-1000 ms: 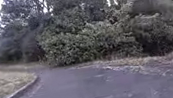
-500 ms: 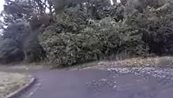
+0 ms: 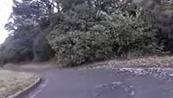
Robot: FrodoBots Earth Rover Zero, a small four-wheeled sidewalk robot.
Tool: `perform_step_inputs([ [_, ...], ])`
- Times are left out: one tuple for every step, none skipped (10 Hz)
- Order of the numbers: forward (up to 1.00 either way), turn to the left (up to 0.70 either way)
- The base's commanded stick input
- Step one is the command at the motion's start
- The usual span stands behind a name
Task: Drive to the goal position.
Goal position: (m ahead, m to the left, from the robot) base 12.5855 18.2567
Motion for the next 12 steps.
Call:
perform_step_inputs([
  [1.0, 0.31],
  [1.0, 0.05],
  [1.0, 0.0],
  [1.0, 0.0],
  [1.0, 0.0],
  [1.0, 0.0],
  [1.0, 0.0],
  [1.0, 0.0],
  [1.0, 0.0],
  [1.0, 0.0],
  [1.0, 0.0],
  [1.0, 0.0],
])
